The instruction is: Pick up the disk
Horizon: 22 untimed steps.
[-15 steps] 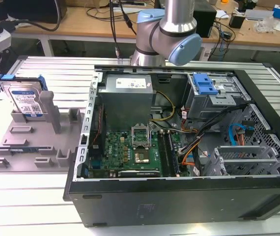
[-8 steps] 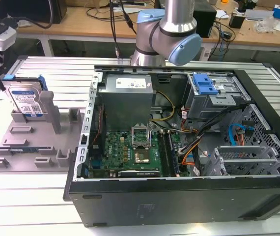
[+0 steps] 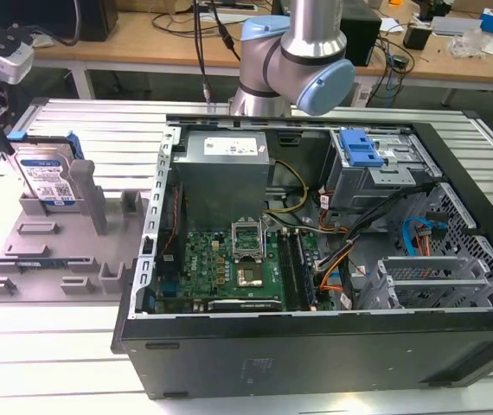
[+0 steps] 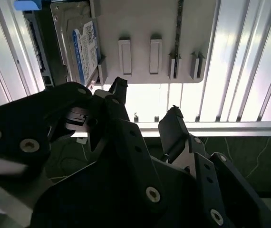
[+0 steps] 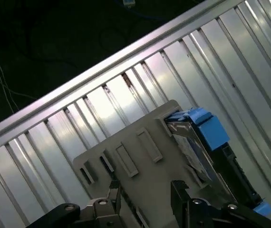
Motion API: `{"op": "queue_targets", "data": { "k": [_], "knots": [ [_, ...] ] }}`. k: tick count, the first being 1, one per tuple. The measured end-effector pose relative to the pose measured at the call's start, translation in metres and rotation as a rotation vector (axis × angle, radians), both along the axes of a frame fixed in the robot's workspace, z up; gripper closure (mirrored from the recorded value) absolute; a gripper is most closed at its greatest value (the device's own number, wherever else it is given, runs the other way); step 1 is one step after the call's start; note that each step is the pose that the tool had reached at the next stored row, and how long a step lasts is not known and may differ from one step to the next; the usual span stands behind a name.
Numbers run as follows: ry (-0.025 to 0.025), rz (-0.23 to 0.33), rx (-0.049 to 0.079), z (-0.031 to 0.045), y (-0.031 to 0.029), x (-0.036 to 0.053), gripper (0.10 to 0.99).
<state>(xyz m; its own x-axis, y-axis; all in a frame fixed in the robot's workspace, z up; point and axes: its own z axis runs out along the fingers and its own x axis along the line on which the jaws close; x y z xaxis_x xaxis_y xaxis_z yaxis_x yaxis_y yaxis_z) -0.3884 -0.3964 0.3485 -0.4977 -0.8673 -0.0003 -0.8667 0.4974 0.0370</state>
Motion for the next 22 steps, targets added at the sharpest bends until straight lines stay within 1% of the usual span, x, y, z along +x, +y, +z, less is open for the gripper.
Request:
{"op": "queue_targets", "data": {
  "k": [3,4,6,9,16,18,20,22],
  "knots": [
    [-0.0019,0.059,0.000,-0.0002,0.0000,0.0000,0.545],
    [-0.0026,0.086,0.000,-0.0003,0.0000,0.0000,0.545],
    [-0.0035,0.167,0.000,-0.0008,0.0000,0.0000,0.545],
    [-0.0043,0.231,0.000,-0.0012,0.0000,0.0000,0.545],
    [-0.0061,0.359,0.000,-0.0023,0.0000,0.0000,0.545],
    [-0.0065,0.409,-0.001,-0.0027,0.0000,0.0001,0.545],
    [-0.0069,0.431,-0.001,-0.0030,0.0003,0.0001,0.545],
    [-0.0066,0.436,-0.001,-0.0029,0.0004,0.0001,0.545]
  ]
}}
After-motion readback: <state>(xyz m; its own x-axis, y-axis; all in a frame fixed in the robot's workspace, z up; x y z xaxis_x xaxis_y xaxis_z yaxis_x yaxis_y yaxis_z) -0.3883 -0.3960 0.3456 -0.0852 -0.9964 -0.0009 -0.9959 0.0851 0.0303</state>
